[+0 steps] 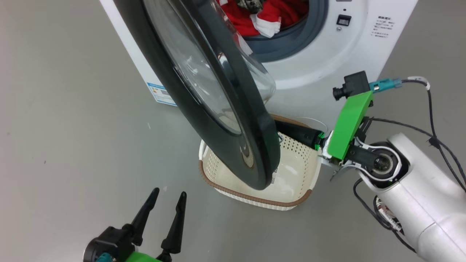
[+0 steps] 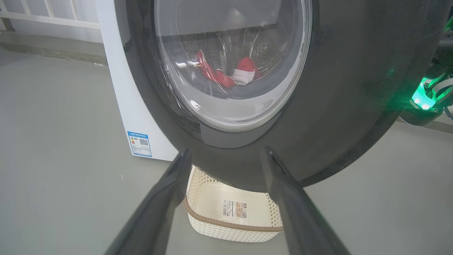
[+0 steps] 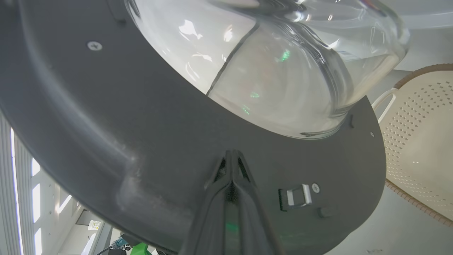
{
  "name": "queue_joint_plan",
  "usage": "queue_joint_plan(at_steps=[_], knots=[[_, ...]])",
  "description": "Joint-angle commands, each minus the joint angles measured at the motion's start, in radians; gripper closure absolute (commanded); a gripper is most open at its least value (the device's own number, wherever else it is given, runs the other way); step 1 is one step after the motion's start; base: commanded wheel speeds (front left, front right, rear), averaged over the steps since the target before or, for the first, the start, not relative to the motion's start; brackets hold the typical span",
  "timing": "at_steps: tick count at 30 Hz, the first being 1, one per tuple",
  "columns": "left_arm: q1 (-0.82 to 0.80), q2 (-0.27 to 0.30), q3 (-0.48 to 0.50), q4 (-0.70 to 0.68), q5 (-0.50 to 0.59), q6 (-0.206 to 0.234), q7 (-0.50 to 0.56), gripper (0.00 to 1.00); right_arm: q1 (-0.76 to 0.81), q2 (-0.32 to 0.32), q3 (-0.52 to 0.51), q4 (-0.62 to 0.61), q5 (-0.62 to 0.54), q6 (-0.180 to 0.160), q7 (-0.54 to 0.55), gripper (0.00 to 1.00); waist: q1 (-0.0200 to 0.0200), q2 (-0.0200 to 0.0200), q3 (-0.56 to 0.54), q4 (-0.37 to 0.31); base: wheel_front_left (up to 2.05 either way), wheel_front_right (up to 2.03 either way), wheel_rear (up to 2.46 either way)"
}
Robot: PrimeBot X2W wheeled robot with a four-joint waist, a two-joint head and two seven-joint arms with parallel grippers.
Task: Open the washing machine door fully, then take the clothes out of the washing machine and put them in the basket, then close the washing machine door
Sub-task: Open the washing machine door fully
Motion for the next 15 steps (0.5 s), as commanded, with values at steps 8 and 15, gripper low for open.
queue_joint_plan(at_steps=[8, 15], knots=[[0.008, 0.005, 0.037, -0.025, 0.003, -0.005, -0.012, 0.0, 0.06, 0.035, 0.027, -0.067, -0.014, 0.005, 0.023, 1.0, 0.0, -0.0001, -0.028, 0.05, 0.0, 0.0, 0.0], [0.016, 0.001, 0.043, -0.021, 0.008, -0.005, -0.012, 0.0, 0.091, 0.062, 0.041, -0.08, -0.02, 0.005, 0.034, 1.0, 0.0, -0.0001, -0.049, 0.103, 0.0, 0.0, 0.0]])
